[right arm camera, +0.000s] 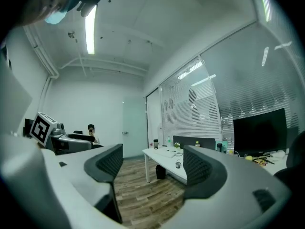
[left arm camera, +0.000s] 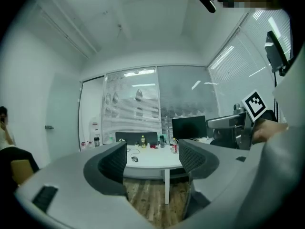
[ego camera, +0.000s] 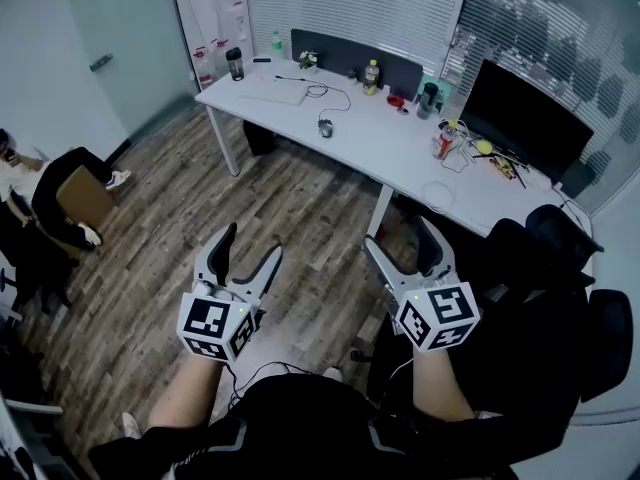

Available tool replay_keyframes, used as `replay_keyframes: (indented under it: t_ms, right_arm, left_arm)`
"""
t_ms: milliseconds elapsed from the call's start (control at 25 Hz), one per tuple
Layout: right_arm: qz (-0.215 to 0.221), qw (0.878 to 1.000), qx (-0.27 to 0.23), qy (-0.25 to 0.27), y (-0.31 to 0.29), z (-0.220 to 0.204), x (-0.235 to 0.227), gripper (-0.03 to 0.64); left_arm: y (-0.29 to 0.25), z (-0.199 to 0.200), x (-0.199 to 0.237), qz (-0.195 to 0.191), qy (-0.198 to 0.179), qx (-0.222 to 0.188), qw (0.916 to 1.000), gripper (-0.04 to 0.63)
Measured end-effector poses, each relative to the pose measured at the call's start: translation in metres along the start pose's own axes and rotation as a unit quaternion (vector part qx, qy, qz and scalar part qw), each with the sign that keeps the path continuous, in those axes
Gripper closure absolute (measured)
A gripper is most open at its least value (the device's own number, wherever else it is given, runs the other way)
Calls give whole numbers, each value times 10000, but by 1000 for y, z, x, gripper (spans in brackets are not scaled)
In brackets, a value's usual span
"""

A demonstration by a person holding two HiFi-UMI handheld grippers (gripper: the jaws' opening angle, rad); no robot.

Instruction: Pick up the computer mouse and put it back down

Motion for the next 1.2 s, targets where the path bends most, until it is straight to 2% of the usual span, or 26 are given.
replay_keyframes:
  t_ms: [160,320,520,640,720,880,1200]
  right_arm:
    - [96,10000,19,-9,5,-2,-12,230]
    - [226,9997,61,54,9,-4,-24,222]
    - [274,9995,132,-4,6,-10,-32,219]
    - [341,9990,171,236,-5,-10,-28,193]
    - [367,9988,216,259,-14,-16,-26,192]
    - [277,9990,273,204,-42,-23,-26,192]
    - [52,9989,325,323,-147,-11,-25,192]
  left_arm:
    - [-3,-1,-12,63,-8,57,10000,252]
    - [-7,-2,-18,224,181,-41,9996,250]
    - [-11,1,-18,392,71,92,9992,251]
    - [-17,2,-10,491,38,60,9988,252]
    - [-23,-4,-2,547,-6,40,9985,252]
    - [-45,-18,23,414,61,62,9991,252]
    - [-118,-19,114,125,74,-74,9999,252]
Point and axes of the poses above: the fingertips, and each gripper's own axes: y backward along the fingers, x to its left, z out of its top, the point moved 5 cm from there along y, backward along the fingers, and after that the axes turned 1 degree about -x, right-handed, at the moved point
